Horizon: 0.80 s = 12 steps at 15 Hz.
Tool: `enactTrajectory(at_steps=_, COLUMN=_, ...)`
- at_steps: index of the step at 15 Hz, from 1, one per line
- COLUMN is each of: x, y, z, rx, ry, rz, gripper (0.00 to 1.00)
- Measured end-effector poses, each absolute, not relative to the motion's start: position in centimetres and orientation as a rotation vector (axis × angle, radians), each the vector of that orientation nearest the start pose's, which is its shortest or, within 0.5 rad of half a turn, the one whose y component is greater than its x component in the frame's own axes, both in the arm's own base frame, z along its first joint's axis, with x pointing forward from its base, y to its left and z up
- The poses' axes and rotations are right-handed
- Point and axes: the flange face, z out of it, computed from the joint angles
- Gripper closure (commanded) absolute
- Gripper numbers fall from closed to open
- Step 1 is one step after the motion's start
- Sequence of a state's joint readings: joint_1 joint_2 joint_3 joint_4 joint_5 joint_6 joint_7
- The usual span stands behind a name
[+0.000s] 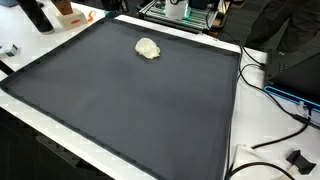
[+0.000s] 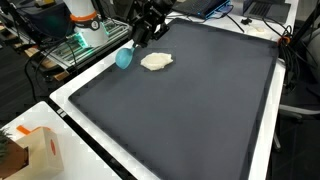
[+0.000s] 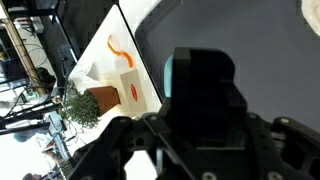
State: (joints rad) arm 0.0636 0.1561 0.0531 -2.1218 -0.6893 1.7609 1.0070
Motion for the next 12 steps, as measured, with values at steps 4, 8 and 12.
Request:
enactTrajectory(at_steps=4, x=51.0, y=-0.7, z=29.6, rx=2.133, ry=-0.726, rz=-0.151, gripper=0.75)
enactTrajectory(at_steps=8, x=51.0, y=-1.4, z=27.3, rx=2.024, ry=-0.751, rz=-0.173, gripper=0.75)
enactTrajectory(at_steps=12, x=51.3, y=-1.5, z=25.4, rx=1.961, ry=-0.750, rz=-0.173, gripper=0.75)
